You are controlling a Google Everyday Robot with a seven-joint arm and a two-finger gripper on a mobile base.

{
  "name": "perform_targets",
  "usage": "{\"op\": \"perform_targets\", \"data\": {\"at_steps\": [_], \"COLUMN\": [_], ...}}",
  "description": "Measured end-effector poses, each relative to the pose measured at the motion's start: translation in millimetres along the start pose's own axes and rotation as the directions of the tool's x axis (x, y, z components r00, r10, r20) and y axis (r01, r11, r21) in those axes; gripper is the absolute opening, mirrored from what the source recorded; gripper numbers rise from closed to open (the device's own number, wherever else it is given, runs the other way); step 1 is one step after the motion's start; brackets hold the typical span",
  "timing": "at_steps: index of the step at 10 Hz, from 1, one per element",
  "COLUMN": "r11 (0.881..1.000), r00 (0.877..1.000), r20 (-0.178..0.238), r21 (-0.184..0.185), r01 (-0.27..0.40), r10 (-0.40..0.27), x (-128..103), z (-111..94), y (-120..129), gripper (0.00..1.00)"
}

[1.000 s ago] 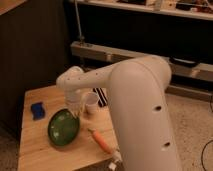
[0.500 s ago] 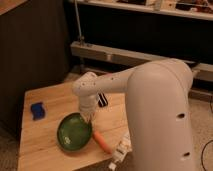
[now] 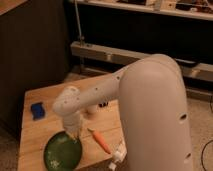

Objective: Drag the ceramic bowl in a circle

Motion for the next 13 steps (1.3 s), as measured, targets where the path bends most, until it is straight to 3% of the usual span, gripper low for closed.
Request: {"op": "perform_targets", "data": {"at_steps": [3, 6, 8, 10, 13], "r11": [0.996, 0.995, 0.998, 0.998, 0.985], "r00": [0.996, 0.995, 0.998, 0.998, 0.983], "r20": [-0.012, -0.033, -0.046, -0.058, -0.069], "r21": [0.011, 0.031, 0.043, 0.051, 0.052], "r01": [0.087, 0.093, 0.049, -0.031, -0.164], "r10": [-0.087, -0.092, -0.047, 0.034, 0.168], "x": [39, 83, 102, 112, 94], "z": [1, -8, -12, -19, -29], "y": [-41, -40, -13, 33, 99], "gripper": [0.0, 0.0, 0.0, 0.0, 0.0]}}
